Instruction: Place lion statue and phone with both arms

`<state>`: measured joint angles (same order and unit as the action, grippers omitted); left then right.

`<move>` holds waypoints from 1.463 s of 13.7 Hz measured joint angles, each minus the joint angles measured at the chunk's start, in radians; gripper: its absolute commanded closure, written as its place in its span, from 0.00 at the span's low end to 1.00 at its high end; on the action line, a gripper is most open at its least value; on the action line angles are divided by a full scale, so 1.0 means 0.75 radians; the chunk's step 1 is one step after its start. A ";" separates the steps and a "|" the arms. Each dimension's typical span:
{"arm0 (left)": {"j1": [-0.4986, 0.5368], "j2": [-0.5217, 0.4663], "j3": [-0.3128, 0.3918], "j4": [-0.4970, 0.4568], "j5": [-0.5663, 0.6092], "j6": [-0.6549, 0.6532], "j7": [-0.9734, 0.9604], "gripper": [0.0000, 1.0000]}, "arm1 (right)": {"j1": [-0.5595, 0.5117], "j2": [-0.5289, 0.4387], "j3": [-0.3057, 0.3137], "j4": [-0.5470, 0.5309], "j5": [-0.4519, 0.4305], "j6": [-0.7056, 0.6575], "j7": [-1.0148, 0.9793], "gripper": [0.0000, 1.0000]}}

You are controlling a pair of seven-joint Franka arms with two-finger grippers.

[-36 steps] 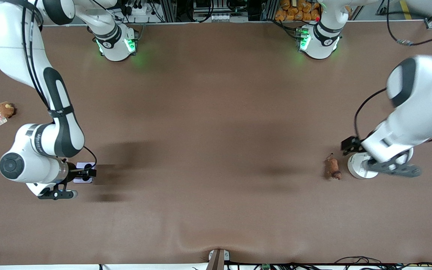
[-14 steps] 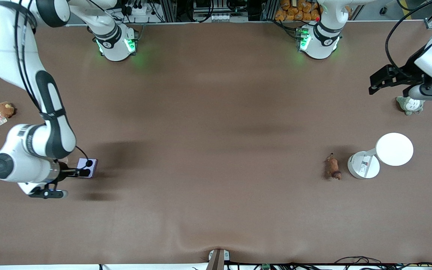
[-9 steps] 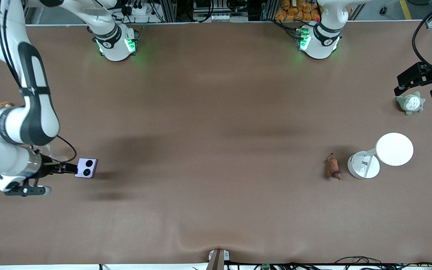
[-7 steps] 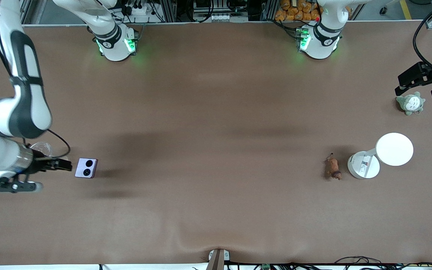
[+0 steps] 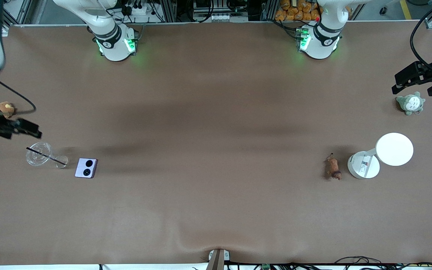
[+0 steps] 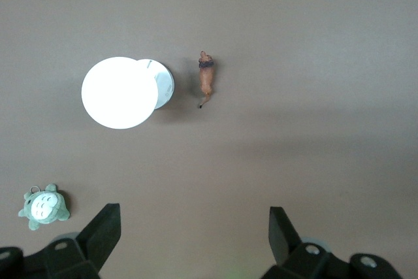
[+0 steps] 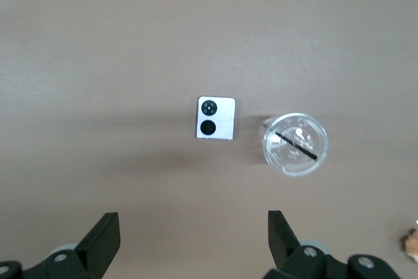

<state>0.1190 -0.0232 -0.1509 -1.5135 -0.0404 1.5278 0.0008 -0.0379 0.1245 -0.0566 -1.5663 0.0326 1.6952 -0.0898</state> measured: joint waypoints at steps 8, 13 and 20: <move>0.000 0.004 0.000 0.000 0.000 -0.001 -0.002 0.00 | 0.000 -0.201 0.046 0.090 0.005 -0.364 0.071 0.00; 0.001 0.006 0.001 0.000 0.000 -0.001 -0.002 0.00 | 0.000 -0.226 0.050 0.082 0.006 -0.393 0.072 0.00; 0.001 0.007 0.001 0.000 0.000 -0.001 -0.002 0.00 | -0.001 -0.223 0.040 0.079 0.004 -0.330 0.077 0.00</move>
<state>0.1200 -0.0177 -0.1499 -1.5136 -0.0404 1.5268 -0.0009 -0.0388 -0.0425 -0.0269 -1.5072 0.0353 1.4476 -0.0324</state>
